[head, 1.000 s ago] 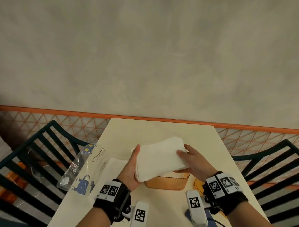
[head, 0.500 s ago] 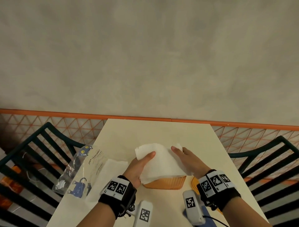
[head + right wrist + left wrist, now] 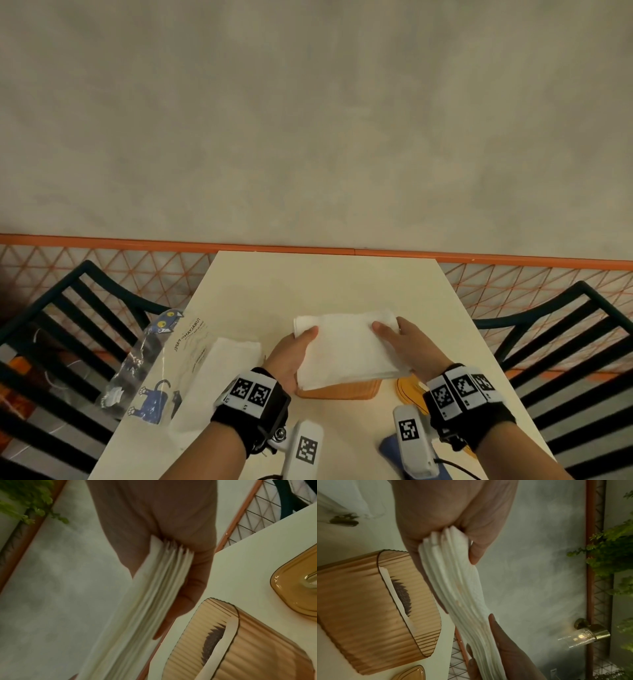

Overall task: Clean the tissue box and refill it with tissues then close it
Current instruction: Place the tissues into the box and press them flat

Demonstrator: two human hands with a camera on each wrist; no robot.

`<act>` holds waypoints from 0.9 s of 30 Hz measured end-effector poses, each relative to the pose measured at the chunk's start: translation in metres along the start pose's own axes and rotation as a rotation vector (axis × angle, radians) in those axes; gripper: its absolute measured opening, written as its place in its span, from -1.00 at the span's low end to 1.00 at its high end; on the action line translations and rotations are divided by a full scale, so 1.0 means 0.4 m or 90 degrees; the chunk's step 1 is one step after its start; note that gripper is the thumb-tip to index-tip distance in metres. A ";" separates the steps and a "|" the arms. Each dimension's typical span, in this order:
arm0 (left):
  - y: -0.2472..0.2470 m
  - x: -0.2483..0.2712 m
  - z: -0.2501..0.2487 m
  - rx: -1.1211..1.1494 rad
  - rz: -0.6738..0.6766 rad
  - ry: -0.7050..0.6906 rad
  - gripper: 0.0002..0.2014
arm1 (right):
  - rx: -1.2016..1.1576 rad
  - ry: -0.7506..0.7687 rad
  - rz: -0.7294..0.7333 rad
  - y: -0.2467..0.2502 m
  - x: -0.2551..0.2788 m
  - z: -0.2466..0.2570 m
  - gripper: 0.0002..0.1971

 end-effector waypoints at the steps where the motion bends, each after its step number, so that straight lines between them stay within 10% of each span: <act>1: -0.003 -0.003 0.000 -0.001 0.001 0.000 -0.52 | -0.002 -0.007 -0.006 0.004 0.000 -0.004 -0.55; 15: -0.002 -0.049 -0.087 0.005 -0.011 -0.017 -0.64 | -0.061 -0.032 -0.040 0.026 -0.075 0.016 -0.58; 27: 0.049 -0.137 -0.052 -0.706 -0.250 0.040 -0.48 | 0.272 -0.128 -0.013 -0.059 -0.193 -0.064 -0.48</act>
Point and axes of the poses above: each hand's wrist, its own x-axis away from the middle knuckle, its own y-axis out of the back of the hand, z = x × y, the point moved 8 cm from there along -x, towards the middle knuckle, and after that the axes turned 9 degrees about z, right-handed, at the moved point
